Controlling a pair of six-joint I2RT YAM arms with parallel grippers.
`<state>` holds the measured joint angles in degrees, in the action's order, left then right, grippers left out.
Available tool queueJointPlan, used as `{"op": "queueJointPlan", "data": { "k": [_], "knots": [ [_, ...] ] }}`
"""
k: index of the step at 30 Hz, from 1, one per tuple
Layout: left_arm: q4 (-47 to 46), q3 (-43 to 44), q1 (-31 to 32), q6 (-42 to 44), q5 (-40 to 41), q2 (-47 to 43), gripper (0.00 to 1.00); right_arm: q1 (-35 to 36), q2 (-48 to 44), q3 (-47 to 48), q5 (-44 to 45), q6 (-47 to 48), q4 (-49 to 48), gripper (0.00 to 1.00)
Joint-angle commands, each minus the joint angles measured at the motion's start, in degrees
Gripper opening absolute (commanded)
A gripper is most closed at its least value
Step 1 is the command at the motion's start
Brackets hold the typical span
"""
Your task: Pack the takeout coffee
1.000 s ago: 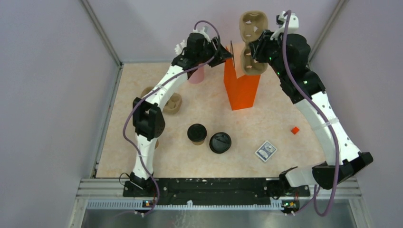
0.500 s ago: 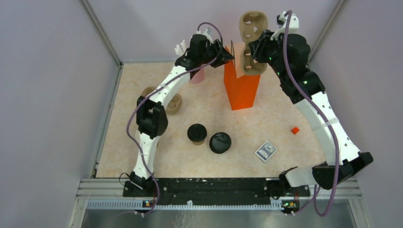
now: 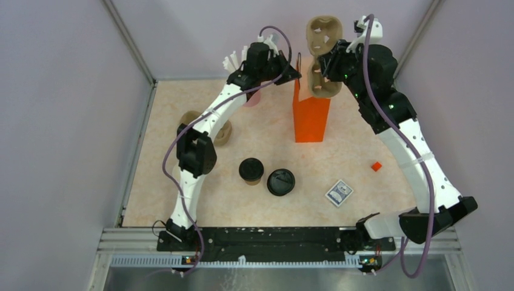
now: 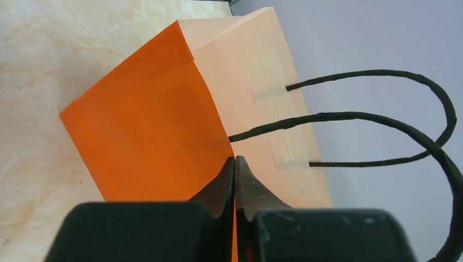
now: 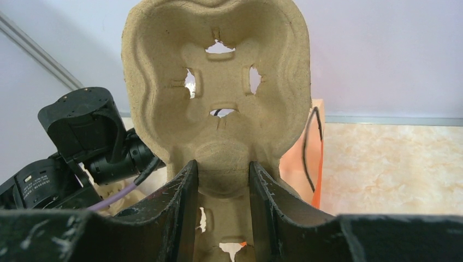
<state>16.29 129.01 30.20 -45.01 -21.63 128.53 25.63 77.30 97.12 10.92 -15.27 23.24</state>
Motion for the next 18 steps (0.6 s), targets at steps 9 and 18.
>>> {"op": "queueJointPlan", "data": {
  "k": [9, 18],
  "knots": [
    [-2.7, -10.9, 4.1, -3.1, 0.0, -12.9, 0.0, -0.4, -2.0, 1.1, -0.1, -6.2, 4.3, 0.27],
    [-6.6, -18.8, 6.9, -6.8, 2.7, -17.1, 0.0, -0.5, -1.9, -2.8, 0.6, -12.4, 4.7, 0.25]
  ]
}}
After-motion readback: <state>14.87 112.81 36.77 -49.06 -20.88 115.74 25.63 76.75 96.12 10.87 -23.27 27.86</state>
